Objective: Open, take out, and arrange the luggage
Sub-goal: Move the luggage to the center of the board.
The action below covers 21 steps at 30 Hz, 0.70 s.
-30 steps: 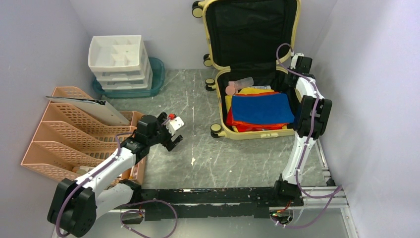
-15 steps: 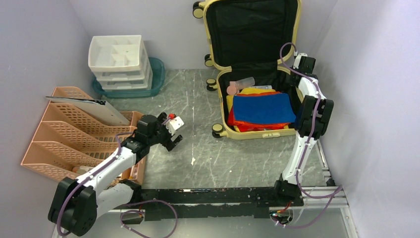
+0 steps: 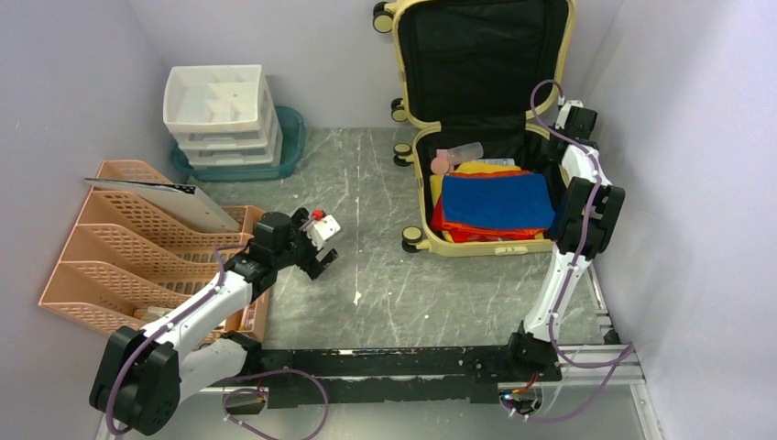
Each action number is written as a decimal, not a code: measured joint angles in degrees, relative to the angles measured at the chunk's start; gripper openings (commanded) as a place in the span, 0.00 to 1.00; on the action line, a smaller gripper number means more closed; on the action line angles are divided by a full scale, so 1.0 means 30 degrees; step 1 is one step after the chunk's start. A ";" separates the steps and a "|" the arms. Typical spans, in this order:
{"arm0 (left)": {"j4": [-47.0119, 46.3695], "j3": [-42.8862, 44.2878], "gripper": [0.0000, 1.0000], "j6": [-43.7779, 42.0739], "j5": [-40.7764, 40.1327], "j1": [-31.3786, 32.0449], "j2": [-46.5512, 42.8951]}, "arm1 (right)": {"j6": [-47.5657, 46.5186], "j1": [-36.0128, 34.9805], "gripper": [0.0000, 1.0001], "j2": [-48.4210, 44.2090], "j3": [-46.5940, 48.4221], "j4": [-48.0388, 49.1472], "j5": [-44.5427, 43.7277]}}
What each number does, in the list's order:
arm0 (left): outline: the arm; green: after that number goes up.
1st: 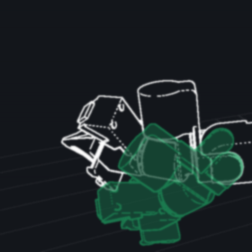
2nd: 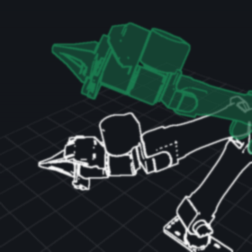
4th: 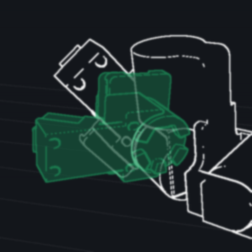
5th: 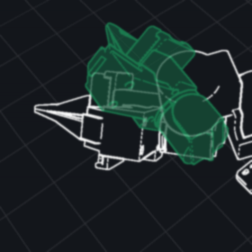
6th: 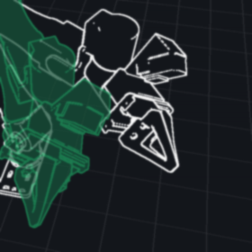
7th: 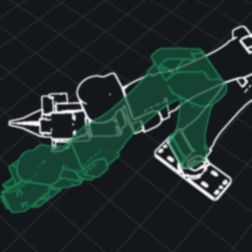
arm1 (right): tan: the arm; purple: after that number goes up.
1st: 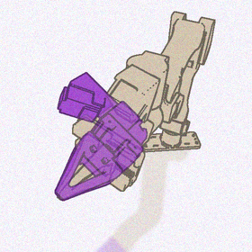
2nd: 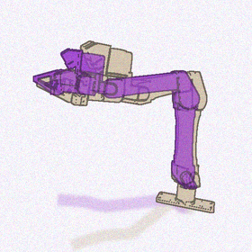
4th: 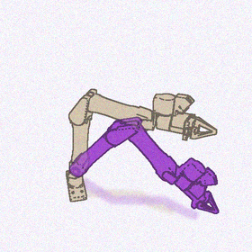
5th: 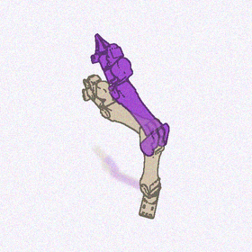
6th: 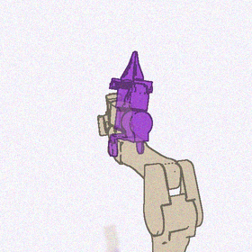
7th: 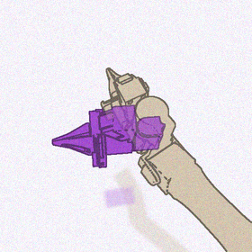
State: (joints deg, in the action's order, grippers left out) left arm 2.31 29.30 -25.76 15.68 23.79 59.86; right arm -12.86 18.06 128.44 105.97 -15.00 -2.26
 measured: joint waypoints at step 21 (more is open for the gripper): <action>-0.0007 0.0000 0.95 0.0044 -0.0029 -0.0124 -0.0007 | -0.0670 0.1158 0.00 0.0277 0.0007 0.0758 -0.0561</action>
State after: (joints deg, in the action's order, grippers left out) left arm 2.28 29.30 -25.63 15.59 23.42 59.83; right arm -14.87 21.54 129.27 106.00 -12.73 -3.95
